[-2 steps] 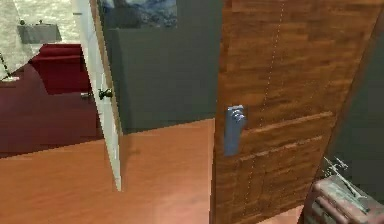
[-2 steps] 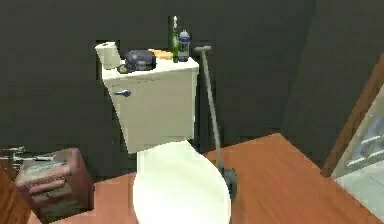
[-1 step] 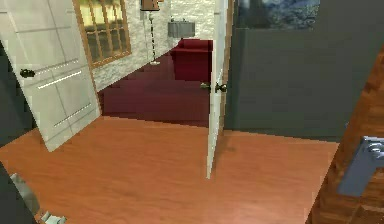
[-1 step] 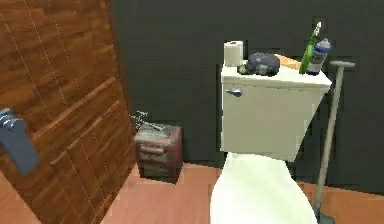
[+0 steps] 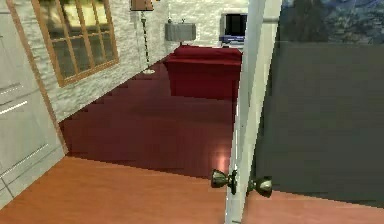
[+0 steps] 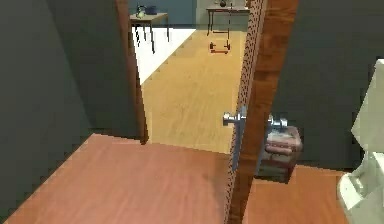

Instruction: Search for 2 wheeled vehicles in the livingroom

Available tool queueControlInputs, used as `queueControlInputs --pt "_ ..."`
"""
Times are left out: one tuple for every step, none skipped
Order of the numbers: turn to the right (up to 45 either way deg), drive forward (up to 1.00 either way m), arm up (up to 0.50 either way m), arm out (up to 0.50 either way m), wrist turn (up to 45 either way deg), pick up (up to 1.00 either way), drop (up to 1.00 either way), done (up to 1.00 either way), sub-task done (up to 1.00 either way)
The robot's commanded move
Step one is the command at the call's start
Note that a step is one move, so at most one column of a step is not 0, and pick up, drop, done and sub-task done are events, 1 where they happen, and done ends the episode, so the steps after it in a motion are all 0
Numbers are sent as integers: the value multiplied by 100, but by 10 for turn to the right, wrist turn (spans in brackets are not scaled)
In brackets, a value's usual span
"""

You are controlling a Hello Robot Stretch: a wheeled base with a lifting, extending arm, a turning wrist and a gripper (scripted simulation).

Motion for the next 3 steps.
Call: queueControlInputs --pt "450 0 0 0 0 0 0 0 0" --pt "180 0 0 0 0 0 0 0 0" --pt "0 75 0 0 0 0 0 0 0"
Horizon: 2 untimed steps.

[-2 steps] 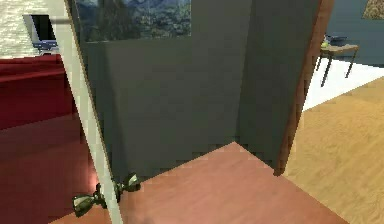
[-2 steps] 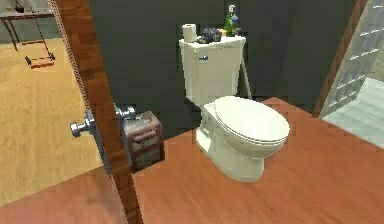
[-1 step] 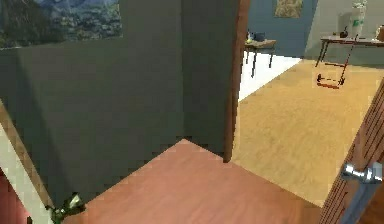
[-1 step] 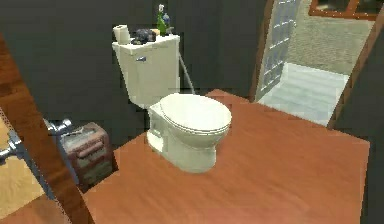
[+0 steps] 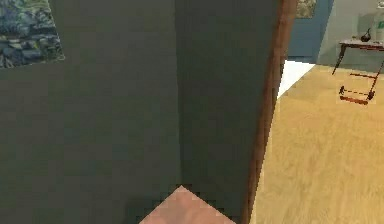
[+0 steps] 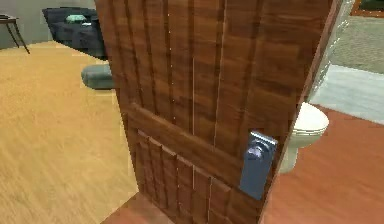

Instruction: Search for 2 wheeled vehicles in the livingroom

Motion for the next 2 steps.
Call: queueControlInputs --pt "450 0 0 0 0 0 0 0 0" --pt "210 0 0 0 0 0 0 0 0"
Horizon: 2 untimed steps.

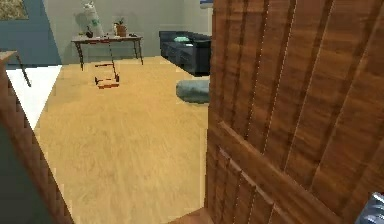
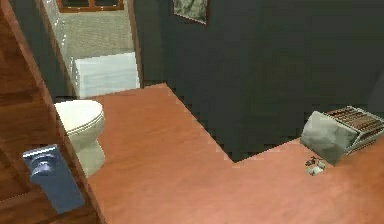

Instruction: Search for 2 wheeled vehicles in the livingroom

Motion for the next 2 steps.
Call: queueControlInputs --pt "0 35 0 0 0 0 0 0 0" --pt "-180 0 0 0 0 0 0 0 0"
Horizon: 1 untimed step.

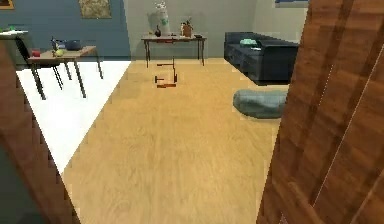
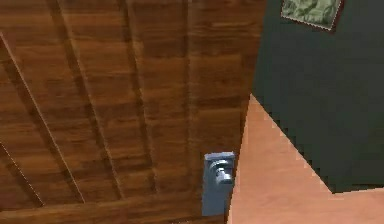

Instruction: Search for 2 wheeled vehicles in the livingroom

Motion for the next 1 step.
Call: queueControlInputs --pt "0 90 0 0 0 0 0 0 0"
